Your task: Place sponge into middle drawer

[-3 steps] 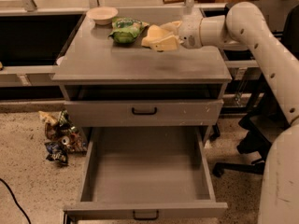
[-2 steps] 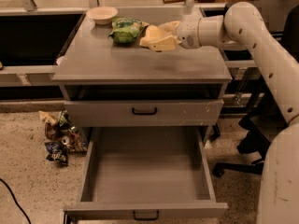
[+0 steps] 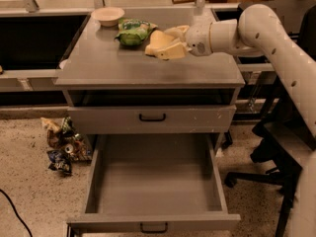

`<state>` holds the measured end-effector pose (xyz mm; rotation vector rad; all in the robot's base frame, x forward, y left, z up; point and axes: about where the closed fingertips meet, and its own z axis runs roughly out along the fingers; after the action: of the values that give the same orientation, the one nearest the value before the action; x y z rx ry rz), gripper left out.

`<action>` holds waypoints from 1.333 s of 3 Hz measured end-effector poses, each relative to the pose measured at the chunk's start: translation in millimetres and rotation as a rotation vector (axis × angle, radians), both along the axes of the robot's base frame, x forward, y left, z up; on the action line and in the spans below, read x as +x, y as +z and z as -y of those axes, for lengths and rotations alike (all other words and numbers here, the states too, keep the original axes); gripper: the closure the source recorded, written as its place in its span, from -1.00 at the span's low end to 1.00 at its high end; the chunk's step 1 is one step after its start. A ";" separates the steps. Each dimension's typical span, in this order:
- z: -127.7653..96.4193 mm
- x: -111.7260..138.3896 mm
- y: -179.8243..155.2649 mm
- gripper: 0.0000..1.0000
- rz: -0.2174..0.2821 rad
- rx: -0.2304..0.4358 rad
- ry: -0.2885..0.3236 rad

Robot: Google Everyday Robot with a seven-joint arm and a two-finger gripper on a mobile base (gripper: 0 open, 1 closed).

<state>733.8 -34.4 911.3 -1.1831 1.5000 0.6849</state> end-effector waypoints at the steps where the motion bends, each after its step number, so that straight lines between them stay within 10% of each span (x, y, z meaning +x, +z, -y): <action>1: -7.8 -59.5 12.5 1.00 0.059 0.007 0.052; 2: -9.5 -111.9 25.8 1.00 0.112 0.053 0.027; 4: -7.8 -130.7 -0.5 1.00 0.070 0.043 0.025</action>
Offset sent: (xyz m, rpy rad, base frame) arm -0.2040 0.0310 -0.0401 0.0681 -0.0444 0.0160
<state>603.1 -26.6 910.8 -1.1829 1.4077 0.6826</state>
